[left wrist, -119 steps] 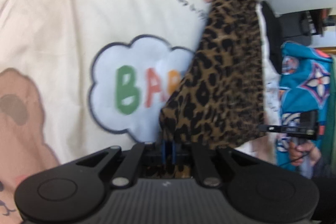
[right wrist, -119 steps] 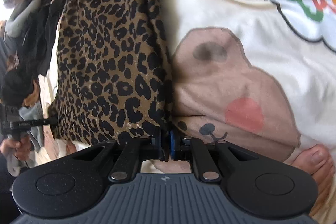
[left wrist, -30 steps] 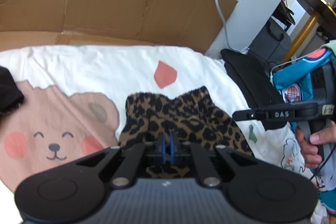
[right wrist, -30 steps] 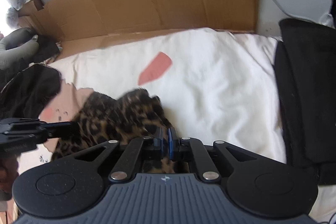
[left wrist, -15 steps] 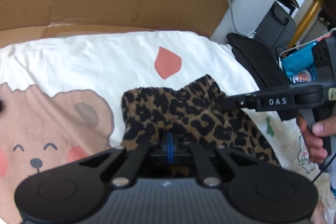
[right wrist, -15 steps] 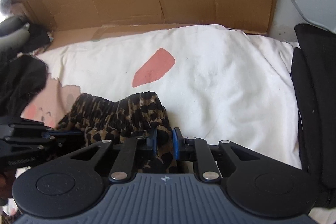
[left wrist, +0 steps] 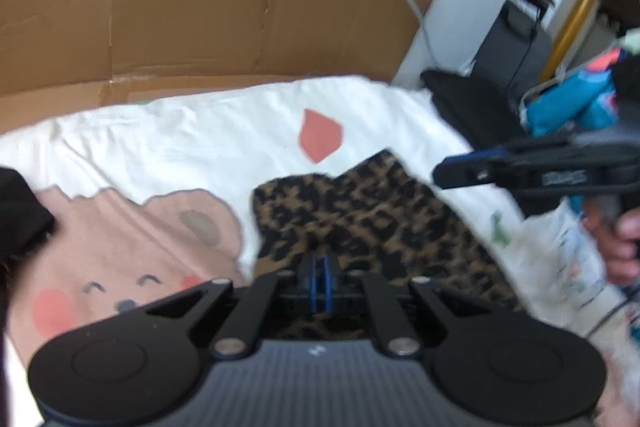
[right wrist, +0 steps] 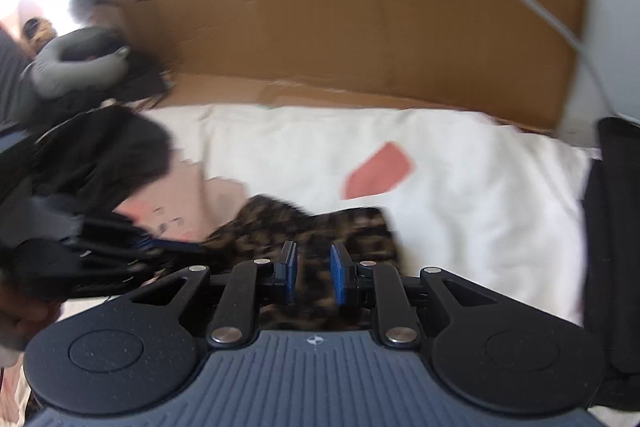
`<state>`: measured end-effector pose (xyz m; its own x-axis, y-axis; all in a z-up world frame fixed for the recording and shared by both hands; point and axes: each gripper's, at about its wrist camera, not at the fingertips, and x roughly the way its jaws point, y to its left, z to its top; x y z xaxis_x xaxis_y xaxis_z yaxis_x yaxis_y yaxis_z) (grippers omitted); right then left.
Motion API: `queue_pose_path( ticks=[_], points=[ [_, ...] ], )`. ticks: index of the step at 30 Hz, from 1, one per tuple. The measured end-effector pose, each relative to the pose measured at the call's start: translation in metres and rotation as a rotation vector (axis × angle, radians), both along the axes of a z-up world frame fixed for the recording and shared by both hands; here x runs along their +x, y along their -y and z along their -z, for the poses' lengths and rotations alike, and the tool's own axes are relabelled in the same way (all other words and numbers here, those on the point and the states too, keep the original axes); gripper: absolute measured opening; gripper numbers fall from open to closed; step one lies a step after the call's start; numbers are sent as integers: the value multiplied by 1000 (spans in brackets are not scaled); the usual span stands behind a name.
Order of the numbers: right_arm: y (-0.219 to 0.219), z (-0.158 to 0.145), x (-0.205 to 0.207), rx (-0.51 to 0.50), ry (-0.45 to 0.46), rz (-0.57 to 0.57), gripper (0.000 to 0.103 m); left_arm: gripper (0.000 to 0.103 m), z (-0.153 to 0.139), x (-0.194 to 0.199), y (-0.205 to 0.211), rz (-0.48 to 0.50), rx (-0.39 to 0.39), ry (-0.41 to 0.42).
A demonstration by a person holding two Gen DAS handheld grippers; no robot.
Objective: Fold clothes
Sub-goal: 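Drag the leopard-print trousers by the waistband with both grippers to spread them flat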
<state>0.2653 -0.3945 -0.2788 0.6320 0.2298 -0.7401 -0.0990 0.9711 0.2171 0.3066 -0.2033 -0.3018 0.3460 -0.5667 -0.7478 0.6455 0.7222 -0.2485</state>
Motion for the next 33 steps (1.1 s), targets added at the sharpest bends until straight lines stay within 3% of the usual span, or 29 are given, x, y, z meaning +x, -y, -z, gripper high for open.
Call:
queue_pose_path(
  ticks=[3,12,16,23,25,27,29,32,33],
  points=[
    [-15,17,5,-5,-34,-34,18,4,10,12,-3,-36,-11,-31],
    [-12,50,14,-50,-111,-62,22,7,28,17,8,-41,49,3],
    [-7,41,12,-49,-115,-51,22,7,25,19,5,-52,38,-15],
    [8,16,-15,68,-103,-74,25,7,-3,-10,-11,-27,-43,-44],
    [1,18,-25,56,-111,-102,31,7,-7,-22,-15,-11,-53,-61],
    [-5,22,-34,46,-121,-127,41,10,-8,-35,-18,7,-47,-79],
    [-11,29,-42,36,-143,-150,41,12,-5,-48,-18,22,-16,-78],
    [-14,41,-52,-3,-174,-167,44,29,9,-57,-20,36,23,-112],
    [-14,45,-54,-22,-179,-171,45,30,15,-58,-20,36,41,-121]
  ],
)
